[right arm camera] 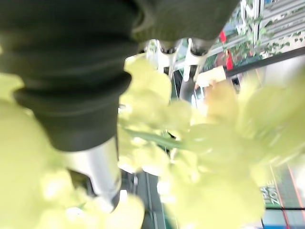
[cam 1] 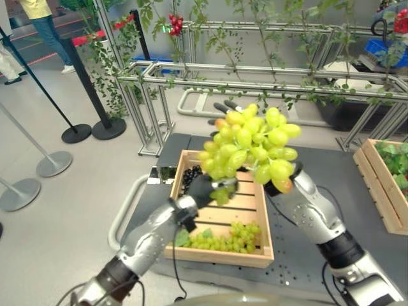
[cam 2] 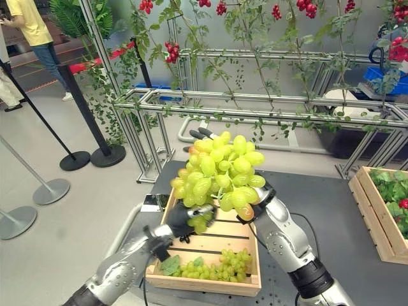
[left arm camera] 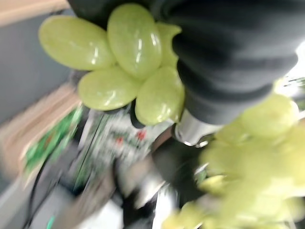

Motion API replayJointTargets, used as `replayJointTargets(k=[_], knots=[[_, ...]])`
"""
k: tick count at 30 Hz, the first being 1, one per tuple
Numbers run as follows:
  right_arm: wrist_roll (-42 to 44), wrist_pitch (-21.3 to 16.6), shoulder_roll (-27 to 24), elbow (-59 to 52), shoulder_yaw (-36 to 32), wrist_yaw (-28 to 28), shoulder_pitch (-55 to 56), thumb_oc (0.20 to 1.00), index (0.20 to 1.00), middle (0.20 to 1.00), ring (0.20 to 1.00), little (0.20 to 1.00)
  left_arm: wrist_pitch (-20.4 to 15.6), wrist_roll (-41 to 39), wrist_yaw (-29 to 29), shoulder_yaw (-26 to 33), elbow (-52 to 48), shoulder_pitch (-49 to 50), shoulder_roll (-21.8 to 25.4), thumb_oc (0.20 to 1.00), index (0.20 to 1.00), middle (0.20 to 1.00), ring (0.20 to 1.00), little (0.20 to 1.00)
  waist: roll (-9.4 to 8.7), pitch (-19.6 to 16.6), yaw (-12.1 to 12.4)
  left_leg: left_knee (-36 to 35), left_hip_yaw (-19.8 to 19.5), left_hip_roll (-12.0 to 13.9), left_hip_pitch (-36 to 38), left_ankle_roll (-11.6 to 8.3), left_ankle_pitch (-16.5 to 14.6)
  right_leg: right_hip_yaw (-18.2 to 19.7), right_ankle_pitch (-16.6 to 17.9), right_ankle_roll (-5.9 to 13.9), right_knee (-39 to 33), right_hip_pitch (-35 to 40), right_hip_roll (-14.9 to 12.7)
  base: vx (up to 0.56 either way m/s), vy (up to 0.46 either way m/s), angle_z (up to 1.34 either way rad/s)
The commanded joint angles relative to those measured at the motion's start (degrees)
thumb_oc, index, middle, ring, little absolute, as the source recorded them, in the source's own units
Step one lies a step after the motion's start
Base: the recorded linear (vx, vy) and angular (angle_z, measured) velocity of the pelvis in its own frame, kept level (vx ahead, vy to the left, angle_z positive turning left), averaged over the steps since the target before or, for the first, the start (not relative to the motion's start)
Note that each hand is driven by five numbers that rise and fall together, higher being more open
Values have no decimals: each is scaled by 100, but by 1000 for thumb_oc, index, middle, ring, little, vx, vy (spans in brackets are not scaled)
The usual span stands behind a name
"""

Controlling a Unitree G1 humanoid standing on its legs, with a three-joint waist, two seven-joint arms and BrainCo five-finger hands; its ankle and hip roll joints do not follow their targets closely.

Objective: Pick up the fruits from the basket on one side to the basket on the other side

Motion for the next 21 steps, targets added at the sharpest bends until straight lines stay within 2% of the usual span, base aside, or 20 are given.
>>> replayJointTargets(k=[1,3,5,6,7,8,9,10,11,12,13,14,16,17,18,19,21], knots=[[-68,-518,423,-363,-553,152,-47,1000,1000,1000,1000,1000,-856,196,83,839,-435,103,320,200,200,200,200,200,-484,-168,384,472,-371,-333,-98,350,-670,-254,103,547,780,-400,-789,23,137,72],[-134,-653,640,-347,-649,100,166,1000,1000,1000,1000,1000,-1029,236,229,1231,-482,258,202,200,200,200,200,200,-546,-146,572,518,-569,-435,-112,433,-728,-317,42,556,1335,-539,-936,32,152,56],[-344,-745,774,-333,-615,75,233,1000,1000,1000,1000,1000,-1281,615,402,1573,-545,244,217,200,200,200,200,200,-579,-117,734,541,-751,-577,-125,562,-736,-331,274,641,2078,-791,-1214,30,228,52],[-417,-801,890,-248,-551,17,335,1000,1000,1000,1000,1000,-1465,797,577,1715,-487,178,160,200,200,200,200,200,-526,-9,822,545,-1004,-663,-56,662,-745,-157,419,653,2822,-989,-1318,11,196,55],[-417,-802,889,-246,-553,17,331,1000,1000,1000,1000,1000,-1465,799,579,1714,-487,174,158,200,200,200,200,200,-525,-23,813,543,-1012,-665,-81,666,-726,-167,439,650,2810,-1004,-1318,-14,163,88],[-476,-762,848,-212,-615,30,603,1000,1000,1000,1000,1000,-1583,1094,715,1712,-497,141,104,200,200,200,200,200,-460,30,721,467,-1447,-689,-59,697,-636,403,128,532,3108,-1265,-775,-25,40,97],[-476,-761,844,-215,-618,30,606,1000,1000,1000,1000,1000,-1582,1098,719,1708,-499,141,98,200,200,200,200,200,-449,9,711,463,-1459,-678,-84,693,-621,386,149,524,3087,-1277,-763,13,22,159],[-444,-667,735,-214,-790,99,977,1000,1000,1000,1000,1000,-1610,1175,723,1625,-572,112,25,200,200,200,200,200,-477,-6,468,526,-2004,-774,-135,622,-531,1333,-542,302,2717,-1396,232,27,-17,149],[-443,-665,732,-218,-792,100,983,1000,1000,1000,1000,1000,-1609,1176,724,1623,-574,115,22,200,200,200,200,200,-465,-25,454,528,-2021,-764,-158,616,-524,1314,-520,296,2688,-1400,243,69,0,200],[-428,-659,653,-260,-917,130,1247,1000,1000,1000,1000,1000,-1585,1231,735,1395,-531,-38,-44,200,200,200,200,200,-517,19,271,730,-2674,-1107,-331,536,-437,2155,-748,103,2268,-1411,800,31,18,170],[-428,-658,652,-262,-922,130,1247,1000,1000,1000,1000,1000,-1585,1232,736,1391,-530,-42,-46,200,200,200,200,200,-507,3,255,731,-2693,-1103,-358,532,-421,2136,-717,105,2235,-1420,804,43,21,279],[-436,-671,625,-284,-984,101,1319,1000,1000,1000,1000,1000,-1577,1303,758,1361,-527,-102,-57,200,200,200,200,200,-507,23,304,833,-2954,-1251,-449,475,-399,2167,-661,40,2098,-1369,783,19,-25,274],[-326,-645,681,-103,-1050,72,1409,1000,1000,1000,1000,1000,-1620,1413,778,1442,-616,-55,-72,200,200,200,200,200,-513,33,343,854,-3510,-1366,-478,300,-306,1668,-785,-75,1764,-1030,722,12,-118,218],[-326,-646,680,-101,-1052,73,1406,1000,1000,1000,1000,1000,-1618,1413,779,1442,-620,-56,-74,200,200,200,200,200,-502,23,321,842,-3535,-1362,-494,295,-279,1645,-749,-70,1729,-1031,726,-46,-152,244],[-202,-629,736,26,-1034,51,1417,1000,1000,1000,1000,1000,-1637,1377,782,1563,-717,102,-96,200,200,200,200,200,-489,-15,443,813,-3668,-1383,-555,190,-219,1308,-755,-85,1406,-858,663,-51,-52,239],[-201,-631,734,29,-1035,53,1414,1000,1000,1000,1000,1000,-1633,1376,783,1565,-725,105,-97,200,200,200,200,200,-479,-27,418,803,-3694,-1383,-573,187,-188,1283,-721,-78,1376,-862,665,-80,-76,173],[-346,-675,614,79,-1037,-26,1387,1000,1000,1000,1000,1000,-1676,1377,863,1699,-752,138,-79,200,200,200,200,200,-380,-23,486,706,-3915,-1372,-787,28,70,1107,-809,-126,1208,-815,743,-108,-38,84]])
